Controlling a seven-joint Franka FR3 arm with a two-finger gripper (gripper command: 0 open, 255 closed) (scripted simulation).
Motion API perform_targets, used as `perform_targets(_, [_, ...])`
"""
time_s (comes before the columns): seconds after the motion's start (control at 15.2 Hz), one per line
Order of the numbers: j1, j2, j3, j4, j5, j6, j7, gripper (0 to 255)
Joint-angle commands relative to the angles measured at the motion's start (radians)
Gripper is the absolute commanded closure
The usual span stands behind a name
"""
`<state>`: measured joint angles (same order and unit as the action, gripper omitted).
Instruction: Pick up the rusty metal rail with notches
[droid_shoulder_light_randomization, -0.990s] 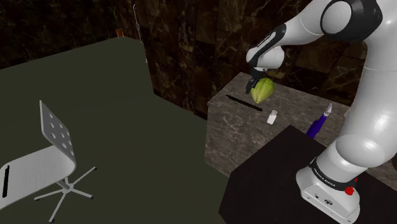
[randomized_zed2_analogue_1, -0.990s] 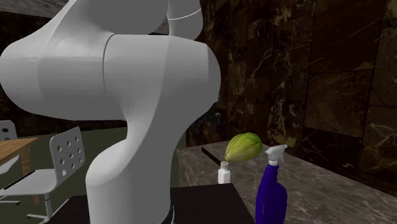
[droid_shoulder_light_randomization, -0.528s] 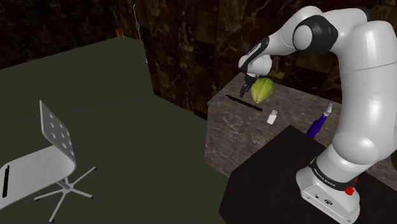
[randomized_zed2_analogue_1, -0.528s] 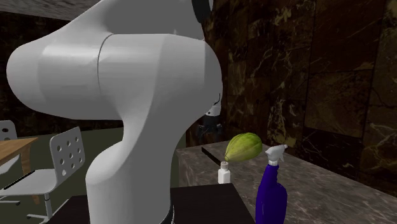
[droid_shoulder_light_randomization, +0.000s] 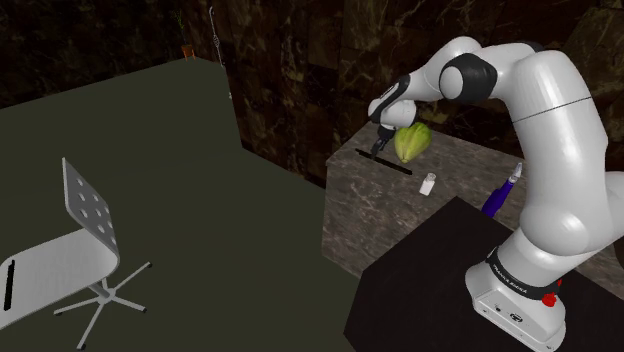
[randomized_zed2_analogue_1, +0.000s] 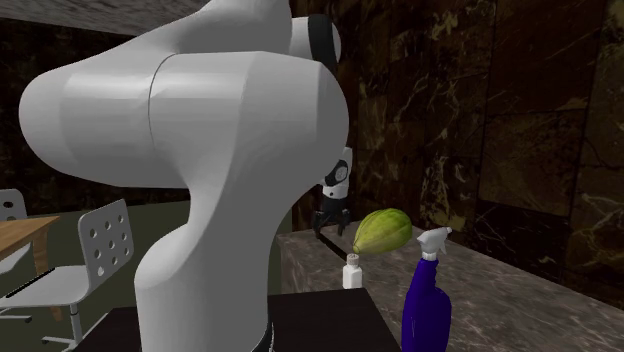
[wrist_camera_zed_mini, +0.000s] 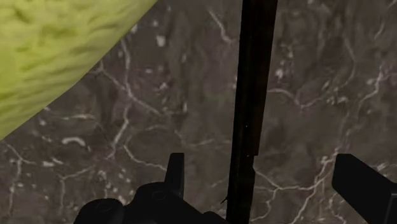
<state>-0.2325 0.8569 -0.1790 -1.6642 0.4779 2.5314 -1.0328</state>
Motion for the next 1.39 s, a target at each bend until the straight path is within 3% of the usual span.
perform_targets(0.0, [-0.006,0.025,0.006,0.016,0.005,0.010,-0.005,0])
perform_targets(0.26, [-0.012,0.055,0.014,0.031,0.011,0.025,-0.011,0])
perform_targets(0.33, [-0.010,0.054,0.015,0.026,0.012,0.029,-0.012,255])
perform_targets(0.92, [-0.011,0.055,0.014,0.031,0.011,0.025,-0.011,255])
perform_targets(1.32, [0.002,-0.014,-0.004,-0.003,-0.004,-0.011,0.003,255])
